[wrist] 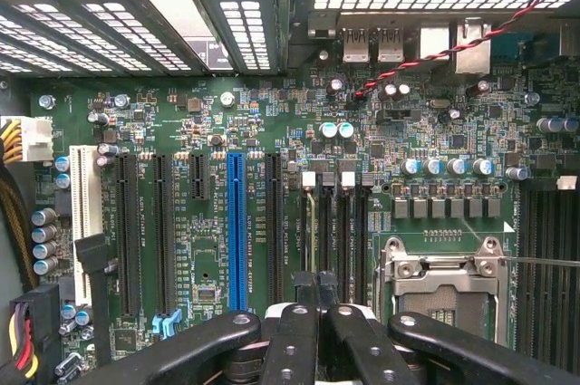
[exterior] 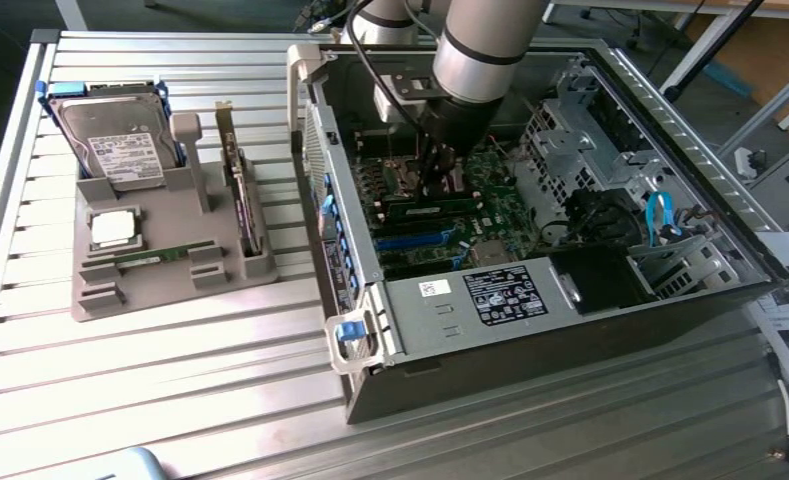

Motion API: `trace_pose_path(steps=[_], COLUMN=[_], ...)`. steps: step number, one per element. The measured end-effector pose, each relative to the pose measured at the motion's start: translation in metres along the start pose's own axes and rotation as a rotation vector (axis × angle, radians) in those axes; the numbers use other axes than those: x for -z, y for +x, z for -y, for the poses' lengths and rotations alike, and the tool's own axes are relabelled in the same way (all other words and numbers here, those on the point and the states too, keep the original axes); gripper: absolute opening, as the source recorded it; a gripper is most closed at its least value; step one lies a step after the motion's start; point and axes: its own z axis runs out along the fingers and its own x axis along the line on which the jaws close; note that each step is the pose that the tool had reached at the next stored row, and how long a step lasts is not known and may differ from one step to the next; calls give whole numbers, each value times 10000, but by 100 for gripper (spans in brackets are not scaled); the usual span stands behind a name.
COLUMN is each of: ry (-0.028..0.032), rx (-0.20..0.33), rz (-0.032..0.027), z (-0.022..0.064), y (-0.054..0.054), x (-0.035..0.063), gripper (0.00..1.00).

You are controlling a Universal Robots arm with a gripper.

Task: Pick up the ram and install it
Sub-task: 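Press down the ram until it locks into place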

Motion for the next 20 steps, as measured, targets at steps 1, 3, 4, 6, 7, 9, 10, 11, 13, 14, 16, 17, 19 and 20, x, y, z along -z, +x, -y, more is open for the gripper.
trace_pose_path(steps=[1, 3, 4, 6, 7, 9, 10, 11, 13, 14, 16, 17, 19, 20], ry=[2, 0, 0, 0, 0, 0, 0, 0, 0, 0, 0, 0, 0, 0], rx=[0, 1, 0, 0, 0, -1, -1, -1, 0, 0, 0, 0, 0, 0], rz=[5, 0, 0, -1, -1, -1, 1, 1, 0, 0, -1, -1, 0, -1], z=[0, 0, 0, 0, 0, 0, -3, -6, -7, -7, -7, -7, -7, -7], y=[0, 0, 0, 1, 1, 0, -1, -2, -2, -2, -2, -2, -3, -2], x=[-5, -13, -18, -23, -23, -24, -24, -24, -24, -24, -24, -24, -31, -33], gripper=[11, 11, 11, 11, 11, 11, 11, 11, 11, 11, 11, 11, 11, 11])
